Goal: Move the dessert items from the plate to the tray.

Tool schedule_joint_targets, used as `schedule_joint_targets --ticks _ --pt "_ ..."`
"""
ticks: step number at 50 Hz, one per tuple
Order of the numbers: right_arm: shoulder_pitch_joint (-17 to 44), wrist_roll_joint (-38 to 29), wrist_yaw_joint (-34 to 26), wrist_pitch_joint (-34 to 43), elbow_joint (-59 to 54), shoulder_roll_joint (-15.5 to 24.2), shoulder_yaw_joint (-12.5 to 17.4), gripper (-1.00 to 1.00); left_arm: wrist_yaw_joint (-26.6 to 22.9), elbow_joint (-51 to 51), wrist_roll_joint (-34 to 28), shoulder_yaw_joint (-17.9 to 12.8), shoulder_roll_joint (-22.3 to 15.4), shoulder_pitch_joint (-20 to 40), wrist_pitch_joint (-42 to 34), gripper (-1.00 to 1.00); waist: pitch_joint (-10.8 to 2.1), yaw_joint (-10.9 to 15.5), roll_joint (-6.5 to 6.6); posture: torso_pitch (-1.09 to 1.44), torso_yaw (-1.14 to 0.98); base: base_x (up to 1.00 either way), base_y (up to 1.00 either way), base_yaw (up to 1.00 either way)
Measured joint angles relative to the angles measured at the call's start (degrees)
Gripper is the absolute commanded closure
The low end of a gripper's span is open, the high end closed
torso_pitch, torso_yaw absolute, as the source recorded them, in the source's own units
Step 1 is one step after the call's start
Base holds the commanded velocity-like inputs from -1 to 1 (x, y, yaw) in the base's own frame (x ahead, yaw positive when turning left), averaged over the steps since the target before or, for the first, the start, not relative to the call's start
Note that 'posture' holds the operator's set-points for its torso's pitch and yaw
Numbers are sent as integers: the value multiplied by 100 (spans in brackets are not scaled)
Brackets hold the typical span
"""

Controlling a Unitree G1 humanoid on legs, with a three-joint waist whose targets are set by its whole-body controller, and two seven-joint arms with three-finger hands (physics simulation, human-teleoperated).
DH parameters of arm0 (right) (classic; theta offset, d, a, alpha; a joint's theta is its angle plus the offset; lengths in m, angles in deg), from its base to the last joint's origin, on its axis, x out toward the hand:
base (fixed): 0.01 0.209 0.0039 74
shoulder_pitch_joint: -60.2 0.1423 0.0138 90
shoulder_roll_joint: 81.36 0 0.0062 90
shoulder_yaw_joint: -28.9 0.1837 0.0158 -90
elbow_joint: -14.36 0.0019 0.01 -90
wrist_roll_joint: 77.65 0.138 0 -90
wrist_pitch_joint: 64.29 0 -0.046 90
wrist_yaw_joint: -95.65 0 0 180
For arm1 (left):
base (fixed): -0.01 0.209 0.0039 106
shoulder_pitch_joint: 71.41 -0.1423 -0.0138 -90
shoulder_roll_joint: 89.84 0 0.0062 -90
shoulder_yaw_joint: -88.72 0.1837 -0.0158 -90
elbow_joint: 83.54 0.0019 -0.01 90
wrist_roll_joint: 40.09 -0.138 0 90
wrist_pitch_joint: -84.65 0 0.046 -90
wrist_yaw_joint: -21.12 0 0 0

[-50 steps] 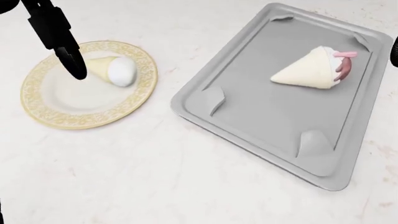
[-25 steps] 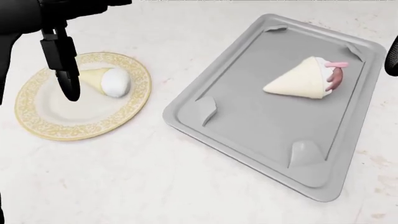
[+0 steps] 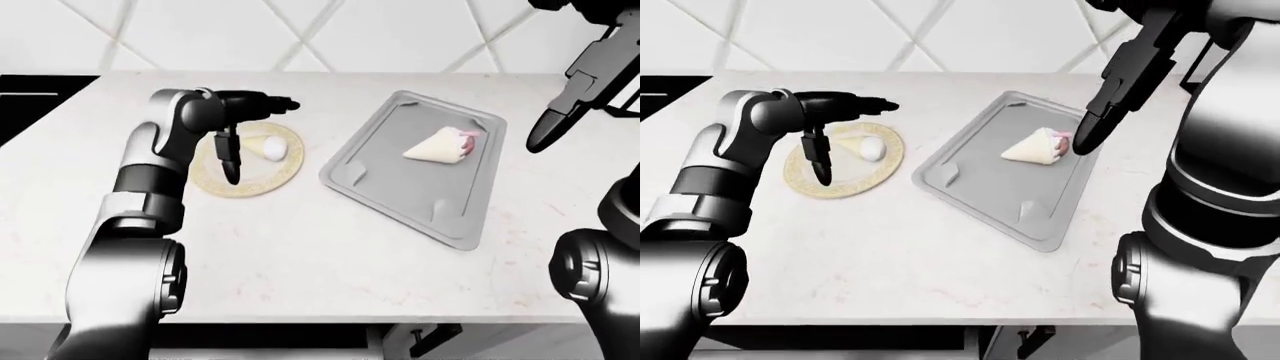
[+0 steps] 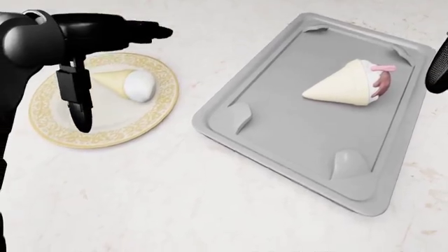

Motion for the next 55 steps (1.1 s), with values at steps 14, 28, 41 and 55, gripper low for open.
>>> schedule_joint_targets --ticks 14,28,41,55 --pt "-218 94 42 10 113 39 52 -100 242 236 -390 56 41 168 147 -58 -47 13 -7 0 0 0 0 0" --pt "-136 124 50 63 107 103 37 -100 350 432 -545 73 70 156 258 -37 -53 6 -8 0 0 0 0 0" --pt "-221 153 64 60 112 98 49 -100 834 1041 -824 192 90 393 374 -34 -82 12 9 0 0 0 0 0" --pt "-368 228 164 29 133 140 102 -100 1236 1271 -988 179 134 364 432 9 -131 -2 38 0 0 0 0 0"
